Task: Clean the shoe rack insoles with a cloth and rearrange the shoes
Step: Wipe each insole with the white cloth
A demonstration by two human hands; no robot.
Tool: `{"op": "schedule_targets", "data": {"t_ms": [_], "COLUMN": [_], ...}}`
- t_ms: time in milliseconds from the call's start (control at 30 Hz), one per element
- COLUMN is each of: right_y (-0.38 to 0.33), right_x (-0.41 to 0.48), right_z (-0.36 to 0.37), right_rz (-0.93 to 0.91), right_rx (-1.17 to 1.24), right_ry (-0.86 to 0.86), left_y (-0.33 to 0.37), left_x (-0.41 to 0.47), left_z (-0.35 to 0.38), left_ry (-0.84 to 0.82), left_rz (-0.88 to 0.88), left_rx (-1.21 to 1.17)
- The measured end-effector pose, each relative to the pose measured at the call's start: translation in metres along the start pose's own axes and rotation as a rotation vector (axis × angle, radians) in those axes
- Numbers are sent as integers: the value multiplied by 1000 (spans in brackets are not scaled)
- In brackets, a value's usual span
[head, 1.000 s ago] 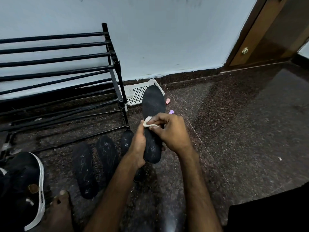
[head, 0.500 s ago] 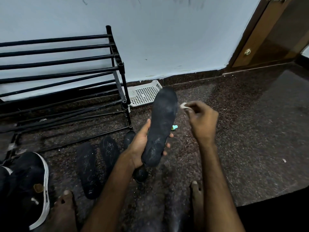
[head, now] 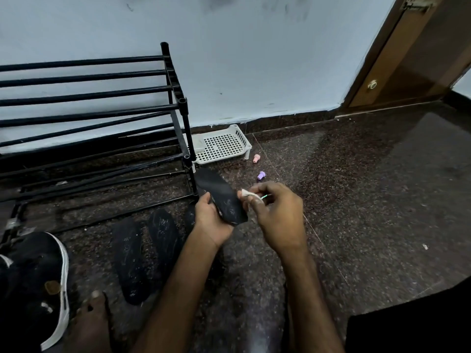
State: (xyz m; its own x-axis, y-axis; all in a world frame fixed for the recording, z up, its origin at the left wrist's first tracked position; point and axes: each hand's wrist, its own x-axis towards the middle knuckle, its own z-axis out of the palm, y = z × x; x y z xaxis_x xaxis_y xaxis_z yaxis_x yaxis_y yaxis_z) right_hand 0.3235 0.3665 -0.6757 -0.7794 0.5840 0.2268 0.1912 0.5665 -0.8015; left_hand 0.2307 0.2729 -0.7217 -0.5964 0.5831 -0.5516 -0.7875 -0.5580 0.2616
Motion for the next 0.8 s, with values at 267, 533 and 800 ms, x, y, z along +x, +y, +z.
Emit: {"op": "schedule_targets", "data": {"t_ms": [267, 533, 800], "right_y": [2, -6, -10], "right_x": [-27, -19, 21], "right_z": [3, -5, -44], "right_rz": [-126, -164, 187], "right_rx": [-147, -143, 32], "right_ry": [-152, -99, 52], "left_y": [-12, -10, -16], "left_x": [-2, -8, -12], "left_z": [14, 21, 27], "left_ry": [-37, -156, -137], "left_rz": [-16, 94, -43], "left_rx": [-170, -95, 134]}}
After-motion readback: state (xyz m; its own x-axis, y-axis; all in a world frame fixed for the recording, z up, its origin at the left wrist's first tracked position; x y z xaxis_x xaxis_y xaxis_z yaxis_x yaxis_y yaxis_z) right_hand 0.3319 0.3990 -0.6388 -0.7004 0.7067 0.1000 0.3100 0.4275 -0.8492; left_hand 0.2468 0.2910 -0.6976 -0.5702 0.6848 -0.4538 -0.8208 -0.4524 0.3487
